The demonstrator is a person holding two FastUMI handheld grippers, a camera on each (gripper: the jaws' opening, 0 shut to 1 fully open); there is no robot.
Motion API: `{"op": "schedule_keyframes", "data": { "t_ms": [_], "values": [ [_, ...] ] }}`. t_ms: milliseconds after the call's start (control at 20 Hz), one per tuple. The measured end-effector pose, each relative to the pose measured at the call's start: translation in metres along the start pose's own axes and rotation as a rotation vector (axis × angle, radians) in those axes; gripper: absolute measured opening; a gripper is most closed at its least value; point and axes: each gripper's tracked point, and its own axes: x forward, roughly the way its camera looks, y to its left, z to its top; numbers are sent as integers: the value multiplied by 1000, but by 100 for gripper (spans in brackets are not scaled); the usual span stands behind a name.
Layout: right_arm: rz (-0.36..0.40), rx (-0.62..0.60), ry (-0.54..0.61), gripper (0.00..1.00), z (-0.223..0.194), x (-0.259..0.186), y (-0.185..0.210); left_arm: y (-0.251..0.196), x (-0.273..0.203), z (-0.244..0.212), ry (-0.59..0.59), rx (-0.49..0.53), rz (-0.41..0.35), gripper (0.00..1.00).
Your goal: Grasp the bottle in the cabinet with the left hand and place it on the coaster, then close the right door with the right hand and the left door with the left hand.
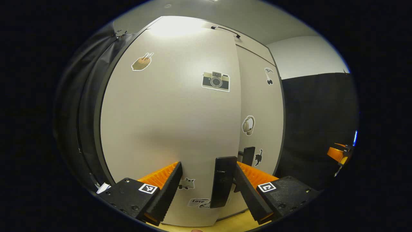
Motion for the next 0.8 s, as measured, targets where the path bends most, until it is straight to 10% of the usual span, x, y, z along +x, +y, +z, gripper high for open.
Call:
{"op": "schedule_keyframes", "data": {
  "t_ms": [800],
  "values": [
    [24,-19,0,100,-4,3,5,-3,1,-5,8,3,7,96]
  ]
}}
